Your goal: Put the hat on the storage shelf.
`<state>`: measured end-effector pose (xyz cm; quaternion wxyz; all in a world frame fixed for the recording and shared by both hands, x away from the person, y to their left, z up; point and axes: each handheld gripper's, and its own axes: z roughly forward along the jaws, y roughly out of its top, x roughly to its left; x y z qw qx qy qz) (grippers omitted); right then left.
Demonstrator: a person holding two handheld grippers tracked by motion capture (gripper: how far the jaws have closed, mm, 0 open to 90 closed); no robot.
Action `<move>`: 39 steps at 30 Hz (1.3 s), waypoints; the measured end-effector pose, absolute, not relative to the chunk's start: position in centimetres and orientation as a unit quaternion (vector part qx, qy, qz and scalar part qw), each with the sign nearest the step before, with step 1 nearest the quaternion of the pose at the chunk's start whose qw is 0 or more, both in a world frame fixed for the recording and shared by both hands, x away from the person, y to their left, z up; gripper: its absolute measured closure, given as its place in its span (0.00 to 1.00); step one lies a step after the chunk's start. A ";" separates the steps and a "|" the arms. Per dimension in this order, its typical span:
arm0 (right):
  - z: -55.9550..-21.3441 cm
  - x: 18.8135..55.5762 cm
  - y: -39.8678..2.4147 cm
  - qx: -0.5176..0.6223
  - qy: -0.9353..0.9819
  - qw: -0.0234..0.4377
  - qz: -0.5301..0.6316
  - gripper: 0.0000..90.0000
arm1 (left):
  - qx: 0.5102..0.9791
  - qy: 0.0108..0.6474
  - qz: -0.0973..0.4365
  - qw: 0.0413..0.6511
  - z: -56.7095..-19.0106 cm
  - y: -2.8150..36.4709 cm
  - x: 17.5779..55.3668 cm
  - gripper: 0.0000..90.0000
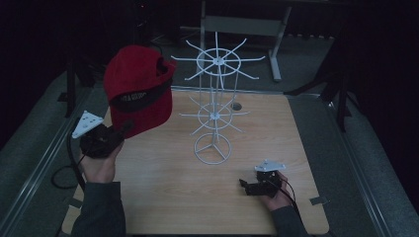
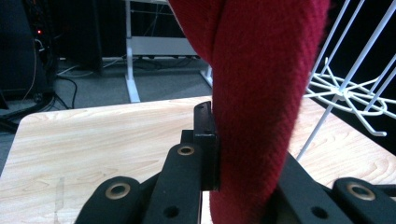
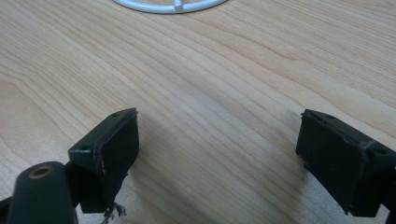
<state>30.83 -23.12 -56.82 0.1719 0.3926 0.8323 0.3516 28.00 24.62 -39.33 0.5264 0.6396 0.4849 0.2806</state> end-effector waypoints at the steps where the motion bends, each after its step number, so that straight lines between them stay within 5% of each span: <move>1: -56.8 30.8 -23.1 0.393 0.832 0.172 0.352 0.15 | 0.639 0.485 0.281 0.527 -39.3 24.6 28.0 0.96; 39: -56.8 30.8 -23.1 0.392 0.832 0.172 0.352 0.15 | 0.616 0.485 0.298 0.544 -37.8 24.4 27.9 0.96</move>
